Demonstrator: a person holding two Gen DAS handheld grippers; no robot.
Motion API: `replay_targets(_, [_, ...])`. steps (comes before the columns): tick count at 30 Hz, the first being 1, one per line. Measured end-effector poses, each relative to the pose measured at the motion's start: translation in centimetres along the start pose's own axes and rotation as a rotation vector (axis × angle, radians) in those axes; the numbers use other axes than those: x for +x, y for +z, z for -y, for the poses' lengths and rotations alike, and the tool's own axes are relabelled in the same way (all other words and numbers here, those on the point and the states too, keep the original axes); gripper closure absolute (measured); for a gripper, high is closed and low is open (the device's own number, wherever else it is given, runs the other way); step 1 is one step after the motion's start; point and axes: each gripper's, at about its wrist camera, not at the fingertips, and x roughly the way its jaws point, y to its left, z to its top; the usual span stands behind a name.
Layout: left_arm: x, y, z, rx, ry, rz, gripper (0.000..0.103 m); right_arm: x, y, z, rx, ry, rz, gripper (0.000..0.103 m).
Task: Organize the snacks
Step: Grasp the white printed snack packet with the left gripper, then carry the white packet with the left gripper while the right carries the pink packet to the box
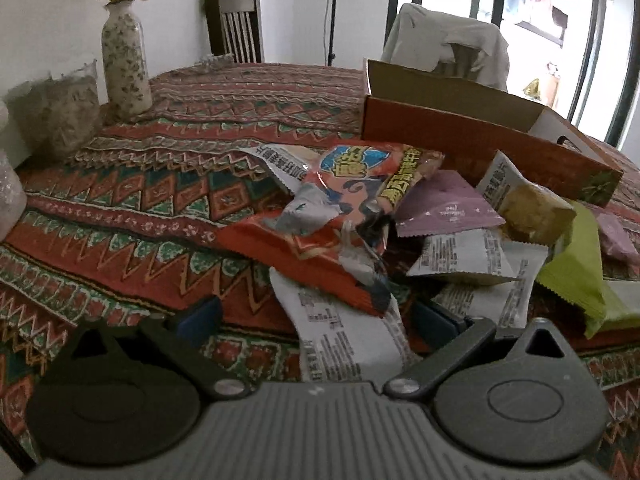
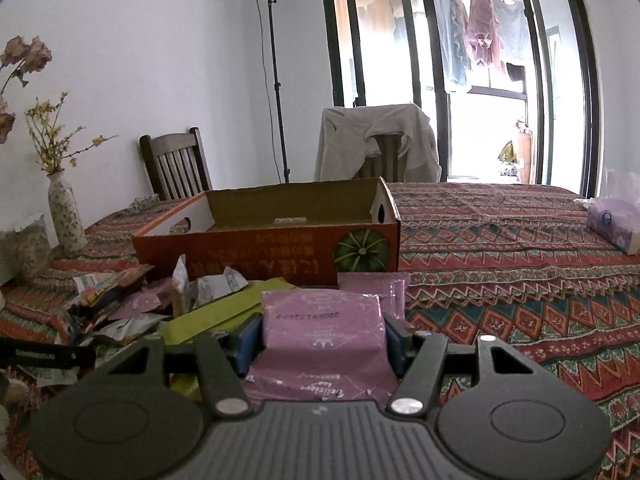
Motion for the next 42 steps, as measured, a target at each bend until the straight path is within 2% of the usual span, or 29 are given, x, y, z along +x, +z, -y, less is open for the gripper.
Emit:
replay_targets(3, [-0.6, -0.7, 0.8, 0.028, 0.036, 0.02, 0.009, 0.0, -0.1, 0.1, -0.001, -0.003, -0.003, 0.043])
replay_targets(4, [-0.9, -0.9, 1.0, 0.032, 0.035, 0.028, 0.016, 0.0, -0.1, 0.1, 0.002, -0.005, -0.005, 0.043])
replay_targets(6, [-1.6, -1.2, 1.4, 0.049, 0.014, 0.039, 0.035, 0.1, -0.2, 0.1, 0.006, -0.001, -0.01, 0.043])
replay_targets(7, [-1.9, -1.2, 1.6, 0.054, 0.0, 0.042, 0.05, 0.2, -0.3, 0.1, 0.006, 0.002, -0.012, 0.043])
replay_targets(8, [-2.0, -1.2, 1.7, 0.053, -0.007, 0.042, 0.056, 0.1, -0.3, 0.1, 0.005, 0.006, -0.013, 0.043])
replay_targets(12, [-2.7, -1.4, 0.6, -0.024, -0.074, 0.041, 0.059, -0.3, -0.5, -0.1, -0.004, 0.019, -0.008, 0.043])
replay_targets(18, [-4.6, -1.7, -0.2, -0.059, -0.159, 0.076, 0.061, -0.5, -0.6, 0.2, 0.013, 0.017, -0.012, 0.043])
replay_targets(26, [-8.0, -1.9, 1.1, -0.008, -0.26, 0.187, 0.061, -1.8, -0.5, -0.4, 0.0, 0.024, 0.012, 0.043])
replay_targets(32, [-9.1, -1.9, 2.3, 0.026, -0.299, 0.218, 0.061, -2.9, -0.1, -0.6, -0.004, 0.019, 0.035, 0.043])
replay_targets(42, [-9.3, 2.1, 4.5, 0.041, -0.336, 0.31, 0.061, -2.0, 3.1, -1.1, -0.022, 0.018, 0.103, 0.043])
